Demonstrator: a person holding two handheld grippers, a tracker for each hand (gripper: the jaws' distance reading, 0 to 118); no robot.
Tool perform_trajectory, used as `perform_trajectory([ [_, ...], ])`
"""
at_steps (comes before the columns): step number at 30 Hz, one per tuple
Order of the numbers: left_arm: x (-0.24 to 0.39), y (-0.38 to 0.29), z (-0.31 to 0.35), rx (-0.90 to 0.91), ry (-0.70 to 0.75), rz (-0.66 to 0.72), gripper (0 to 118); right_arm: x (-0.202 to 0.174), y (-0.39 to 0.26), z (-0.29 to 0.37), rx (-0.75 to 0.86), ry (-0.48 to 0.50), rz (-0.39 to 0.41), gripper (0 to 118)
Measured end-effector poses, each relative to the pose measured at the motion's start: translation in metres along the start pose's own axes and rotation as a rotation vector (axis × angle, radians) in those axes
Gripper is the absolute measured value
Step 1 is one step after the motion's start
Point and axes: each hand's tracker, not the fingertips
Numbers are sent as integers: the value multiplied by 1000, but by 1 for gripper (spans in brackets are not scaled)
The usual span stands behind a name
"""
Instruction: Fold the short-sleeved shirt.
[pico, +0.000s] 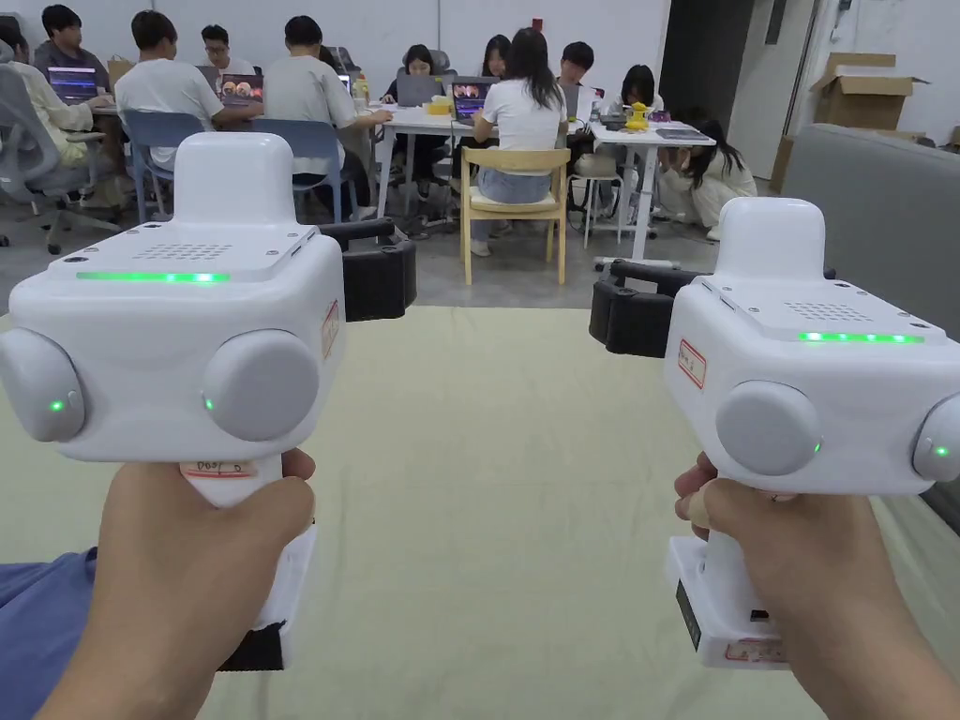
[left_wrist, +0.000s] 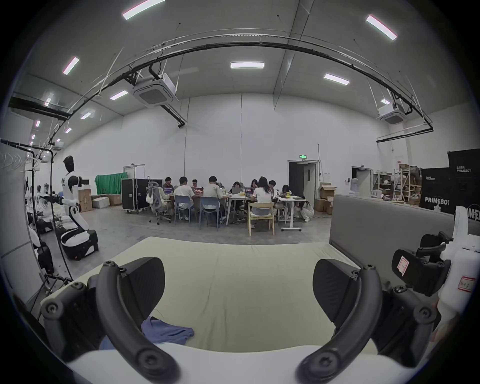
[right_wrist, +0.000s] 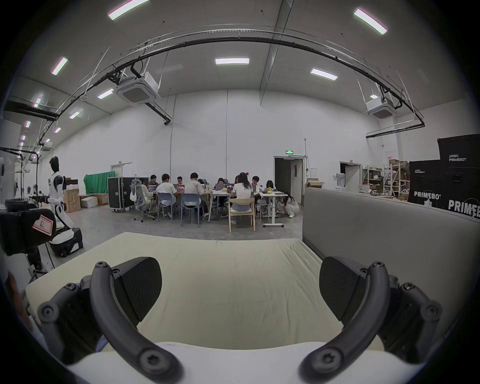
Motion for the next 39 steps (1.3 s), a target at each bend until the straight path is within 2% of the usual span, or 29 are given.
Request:
perform_trajectory([
  [15, 0, -1, 1, -1, -26, -4, 118, -2, 2, 5, 23, 14, 15, 118],
  [21, 4, -2, 10, 70, -2, -36, 118, -4, 2, 10, 67, 10, 25, 118],
  [31, 3, 2, 11, 73, 4, -32, 118, -2, 6, 14, 93, 8, 5, 118],
  [36, 4, 0, 11, 56, 13, -41, 117, -2, 7, 14, 46, 18, -5, 118],
  [37, 2, -2, 13, 48, -4, -29, 97, 0, 7, 14, 14, 40, -14, 114],
  [38, 0, -3, 17, 62, -51, -7, 48, 1, 6, 13, -20, 59, -20, 88],
  [39, -1, -5, 19, 79, -91, -5, 0, 1, 5, 13, -44, 82, -18, 23],
])
